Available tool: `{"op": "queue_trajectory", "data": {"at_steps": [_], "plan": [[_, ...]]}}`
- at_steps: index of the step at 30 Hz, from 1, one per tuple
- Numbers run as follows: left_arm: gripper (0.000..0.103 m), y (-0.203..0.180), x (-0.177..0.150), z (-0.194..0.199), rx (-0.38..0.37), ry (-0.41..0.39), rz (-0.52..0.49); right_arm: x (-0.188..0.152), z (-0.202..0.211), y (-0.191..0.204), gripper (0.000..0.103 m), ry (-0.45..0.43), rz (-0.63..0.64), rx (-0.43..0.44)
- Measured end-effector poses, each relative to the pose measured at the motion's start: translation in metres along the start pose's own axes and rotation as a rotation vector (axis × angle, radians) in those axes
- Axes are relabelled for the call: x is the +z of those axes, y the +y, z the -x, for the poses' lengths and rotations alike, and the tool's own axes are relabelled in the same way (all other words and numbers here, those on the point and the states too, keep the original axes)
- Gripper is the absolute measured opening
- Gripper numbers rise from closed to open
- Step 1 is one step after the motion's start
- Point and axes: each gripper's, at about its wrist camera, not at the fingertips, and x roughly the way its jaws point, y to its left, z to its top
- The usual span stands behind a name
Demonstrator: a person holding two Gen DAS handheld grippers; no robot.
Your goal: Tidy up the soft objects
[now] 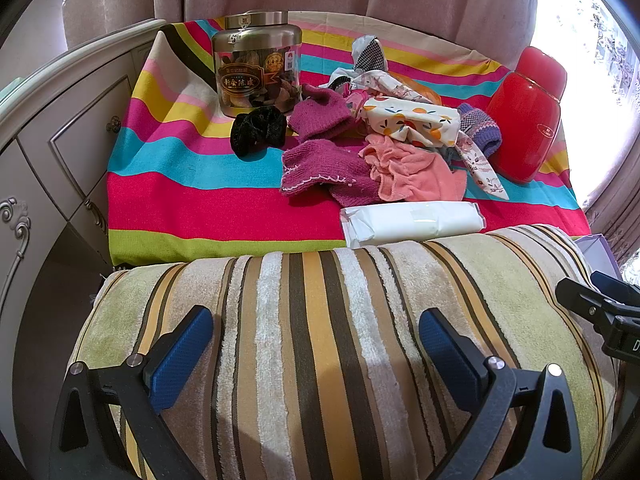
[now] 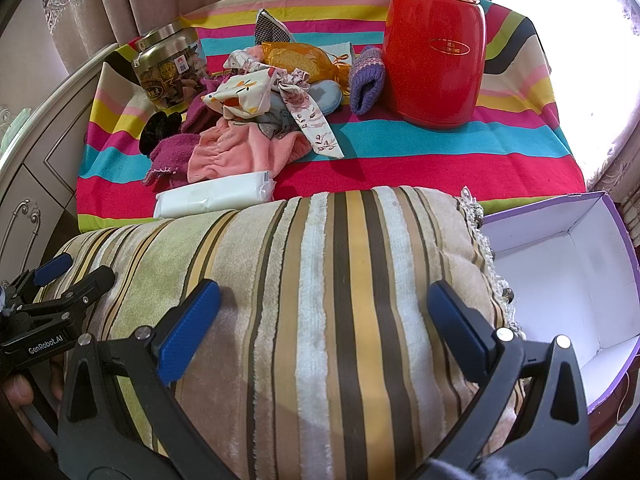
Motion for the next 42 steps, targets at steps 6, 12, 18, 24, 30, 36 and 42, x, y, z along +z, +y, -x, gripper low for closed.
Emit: {"op": "queue_trajectory", "data": {"at_steps": [6,12,18,24,30,36,42], "plan": [[0.103,0.000,0.000,0.000,0.000,0.000,0.000,0.000,0.000,0.000,0.103,0.000,0.000,0.000],[0.103,-0.001,0.000,0.000,0.000,0.000,0.000,0.000,0.000,0.000,0.103,0.000,0.000,0.000],[0.103,0.000,0.000,0.000,0.000,0.000,0.000,0.000,0.000,0.000,0.103,0.000,0.000,0.000],[0.103,-0.001,0.000,0.000,0.001,-0.001,0.000,-0.001,0.001,0.000,0.103,-0.004,-0.001,0.001],[0.103,-0.003,0.009,-0.002,-0.006,0.000,-0.025,0.002,-0.001,-0.003,0.103,0.020,-0.010,0.023],[0.102,-0.010,0.024,-0.013,-0.068,0.021,-0.087,0.021,-0.013,-0.005,0.103,0.063,-0.002,0.052],[0.087,-0.030,0.051,-0.032,-0.141,0.066,-0.244,0.044,-0.032,-0.003,0.103,0.093,0.090,0.078]]}}
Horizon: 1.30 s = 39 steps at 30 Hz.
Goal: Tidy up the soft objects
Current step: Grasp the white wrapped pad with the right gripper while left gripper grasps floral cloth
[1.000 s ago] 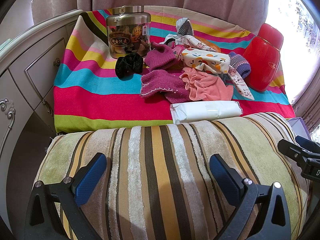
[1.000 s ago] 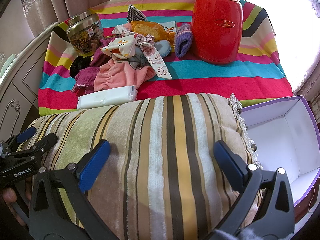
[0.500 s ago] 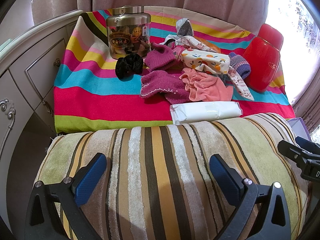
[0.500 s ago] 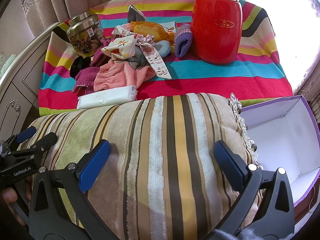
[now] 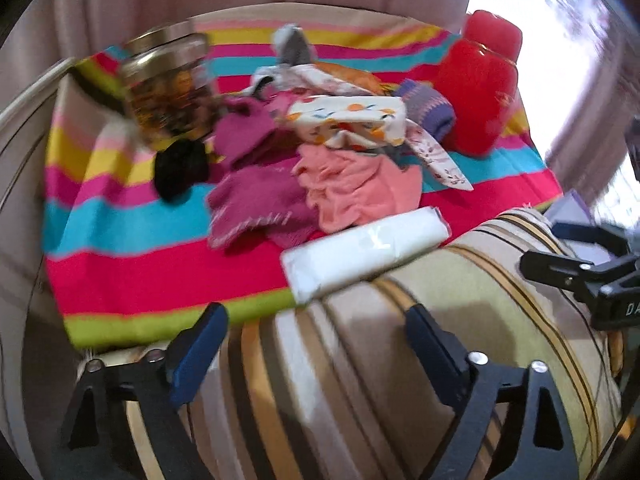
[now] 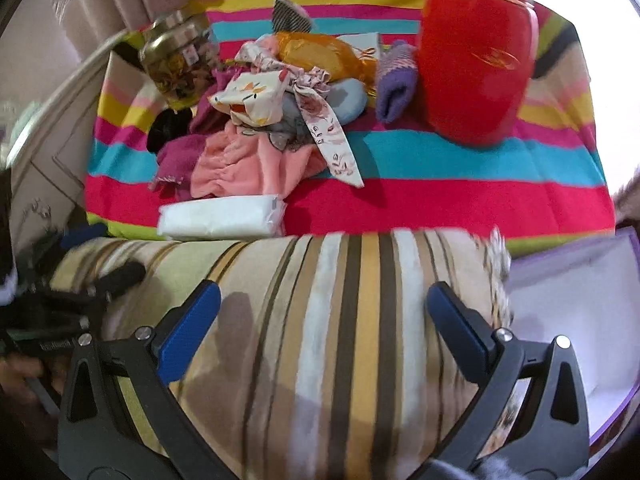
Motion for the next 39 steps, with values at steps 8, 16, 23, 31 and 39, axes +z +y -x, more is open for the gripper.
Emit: {"op": "queue_trajectory", "data": {"at_steps": [8,16,23,31,39], "plan": [[0.080,-0.003,0.031,-0.035,-0.047,0.087,-0.127,0.024,-0.023,0.002,0.103,0.062,0.048,0.031],[0.080,0.055,0.020,-0.018,-0.104,0.028,0.159,0.048,-0.046,0.061,0.091,0.094,0.487,0.078],[0.080,0.093,0.004,-0.008,-0.128,-0.017,0.325,0.059,-0.083,0.099,0.062,0.249,0.782,0.165],[0.081,0.090,0.008,-0.016,-0.139,-0.006,0.324,0.067,-0.113,0.119,0.062,0.373,0.879,0.221],[0.080,0.093,0.011,-0.009,-0.133,-0.044,0.347,0.063,-0.098,0.103,0.053,0.282,0.781,0.278]]}}
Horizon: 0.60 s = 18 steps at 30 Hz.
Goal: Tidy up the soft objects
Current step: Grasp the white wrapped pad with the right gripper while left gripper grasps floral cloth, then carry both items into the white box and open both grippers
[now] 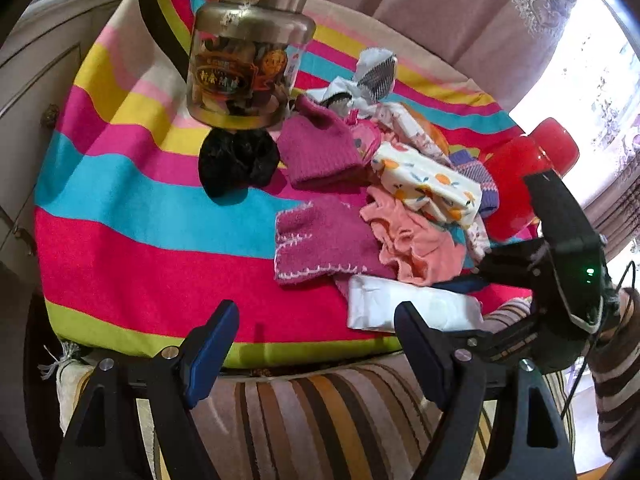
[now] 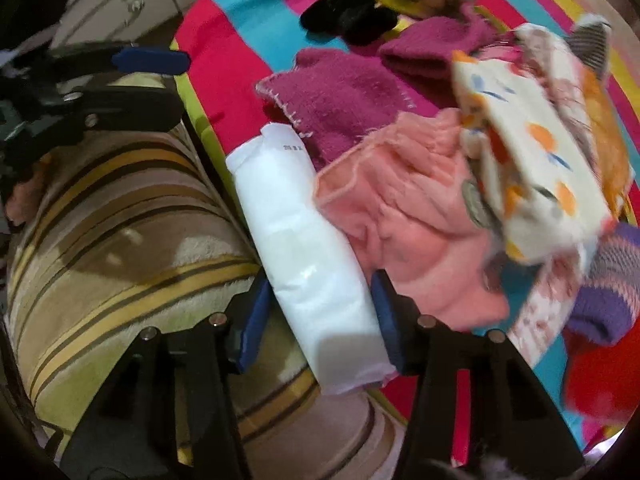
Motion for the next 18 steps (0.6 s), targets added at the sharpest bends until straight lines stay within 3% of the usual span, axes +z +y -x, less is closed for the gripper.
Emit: {"op": "queue_trajectory", "data": {"at_steps": [6,13,18], "plan": [[0.077,-0.009,0.011,0.007,-0.035,-0.065,0.033,-0.033,0.044,-0.022,0.050,-0.127,-0.124,-0.022],[0.058,-0.039,0.041,-0.010,-0.190,-0.082,0.114,-0.065,0.087,-0.045,0.049,-0.240,-0.273,-0.063],[0.049,-0.054,0.064,-0.040,-0.293,-0.034,0.231,-0.107,0.111,-0.061,0.048,-0.294,-0.406,-0.124]]}}
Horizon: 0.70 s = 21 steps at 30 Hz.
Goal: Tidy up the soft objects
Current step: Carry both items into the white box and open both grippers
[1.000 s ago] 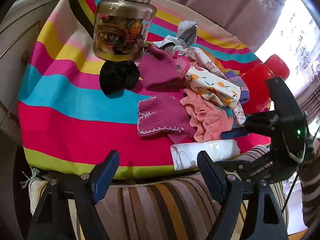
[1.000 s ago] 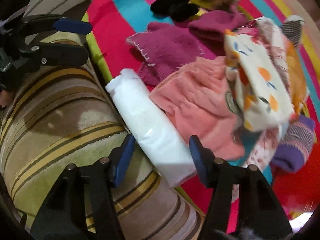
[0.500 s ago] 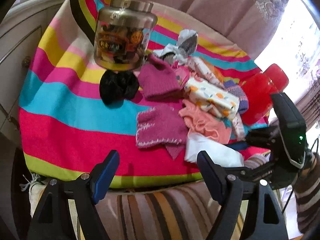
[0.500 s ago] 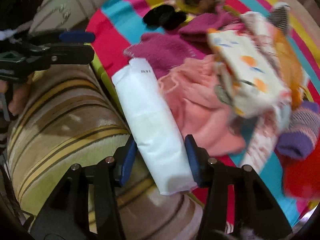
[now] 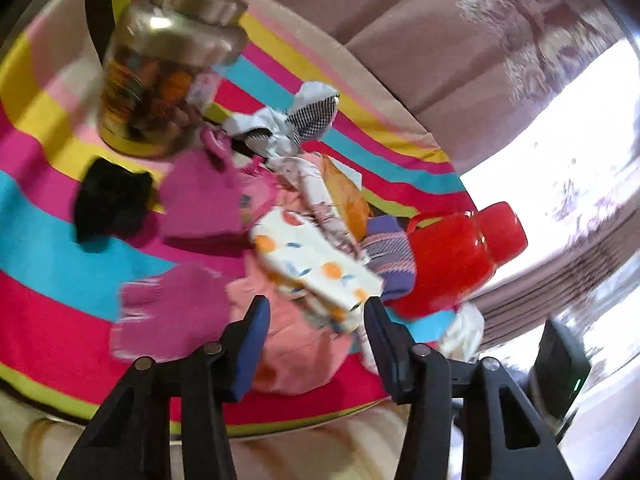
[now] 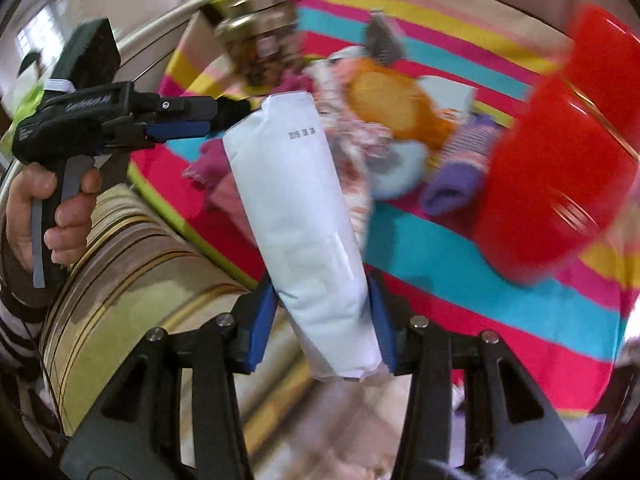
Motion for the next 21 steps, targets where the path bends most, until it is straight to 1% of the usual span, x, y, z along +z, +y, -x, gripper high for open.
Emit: {"op": "queue_trajectory", "data": {"at_steps": [3,4,5,7,9,10,11,12,14,19,21], "plan": [[0.047,0.000,0.007,-0.022,0.005,0.035,0.068,-0.017,0.017,-0.022,0.048,-0.031,-0.082,-0.035],[0.045,0.003,0.010,-0.033,0.020,0.058,0.115,-0.022,0.022,-0.030,0.048,-0.040,-0.107,-0.045],[0.043,0.007,0.011,-0.039,0.017,0.068,0.151,-0.029,0.027,-0.037,0.048,-0.049,-0.134,-0.063],[0.041,0.011,0.014,-0.051,0.009,0.082,0.199,-0.044,0.037,-0.054,0.048,-0.063,-0.188,-0.102],[0.032,0.014,0.015,-0.058,0.020,0.086,0.223,-0.062,0.049,-0.072,0.048,-0.071,-0.253,-0.124],[0.020,0.017,0.016,-0.063,0.029,0.089,0.238,-0.072,0.054,-0.083,0.048,-0.070,-0.293,-0.138],[0.015,0.018,0.016,-0.064,0.030,0.087,0.242,-0.078,0.056,-0.088,0.048,-0.067,-0.316,-0.148],[0.013,0.018,0.016,-0.064,0.030,0.079,0.236,-0.089,0.060,-0.098,0.048,-0.062,-0.349,-0.163],[0.005,0.013,0.017,-0.060,0.037,0.058,0.204,-0.110,0.069,-0.115,0.048,-0.051,-0.402,-0.190],[0.002,-0.005,0.014,-0.045,0.050,0.009,0.134,-0.155,0.078,-0.150,0.048,0.005,-0.505,-0.279],[0.002,-0.012,0.011,-0.038,0.045,-0.008,0.121,-0.173,0.079,-0.162,0.048,0.043,-0.525,-0.339]]}}
